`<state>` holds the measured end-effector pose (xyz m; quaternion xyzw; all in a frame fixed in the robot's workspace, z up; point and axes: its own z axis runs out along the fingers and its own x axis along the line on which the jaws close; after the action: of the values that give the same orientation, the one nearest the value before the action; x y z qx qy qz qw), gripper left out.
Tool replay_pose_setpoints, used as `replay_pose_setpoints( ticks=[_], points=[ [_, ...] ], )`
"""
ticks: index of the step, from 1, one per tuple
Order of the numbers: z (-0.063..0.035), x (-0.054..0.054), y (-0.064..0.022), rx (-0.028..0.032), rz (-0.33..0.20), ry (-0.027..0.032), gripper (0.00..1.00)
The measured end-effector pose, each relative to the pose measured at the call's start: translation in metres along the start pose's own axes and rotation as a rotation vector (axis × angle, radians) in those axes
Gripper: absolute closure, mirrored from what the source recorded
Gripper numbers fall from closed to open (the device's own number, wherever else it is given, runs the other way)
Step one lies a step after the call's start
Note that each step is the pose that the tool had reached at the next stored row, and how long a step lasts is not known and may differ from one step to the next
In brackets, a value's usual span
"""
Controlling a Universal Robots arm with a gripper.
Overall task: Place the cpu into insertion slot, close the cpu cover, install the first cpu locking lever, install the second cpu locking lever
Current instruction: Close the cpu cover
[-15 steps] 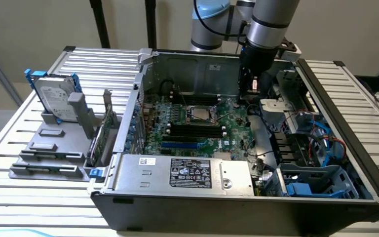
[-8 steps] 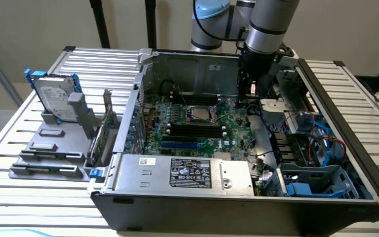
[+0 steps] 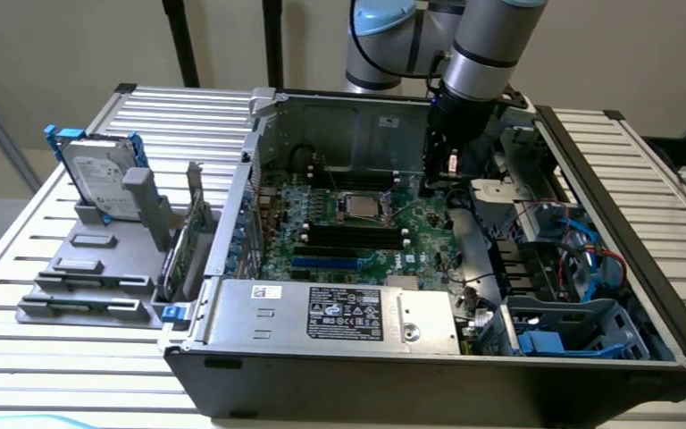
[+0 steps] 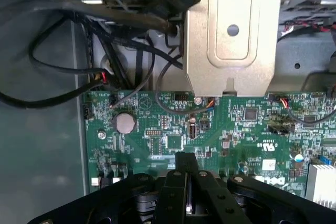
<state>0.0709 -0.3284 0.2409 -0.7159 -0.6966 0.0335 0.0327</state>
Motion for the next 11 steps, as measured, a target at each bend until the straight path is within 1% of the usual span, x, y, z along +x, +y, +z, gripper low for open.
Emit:
replay_pose_setpoints(
  ticks=[1, 2, 3, 4, 6, 11],
  points=[
    [0.0000, 0.0000, 0.0000, 0.0139, 0.000, -0.0010, 0.89],
    [0.0000, -0.0001, -0.0002, 0.0257, 0.000, -0.0022, 0.89],
    [0.0000, 0.0000, -0.0007, 0.0340, 0.000, -0.0036, 0.89],
    [0.0001, -0.0001, -0.0015, 0.0404, 0.000, -0.0054, 0.89],
    [0.0002, -0.0001, -0.0030, 0.0514, 0.000, -0.0087, 0.89],
    [0.0008, -0.0003, -0.0090, 0.0754, 0.001, -0.0168, 0.89]
  ],
)
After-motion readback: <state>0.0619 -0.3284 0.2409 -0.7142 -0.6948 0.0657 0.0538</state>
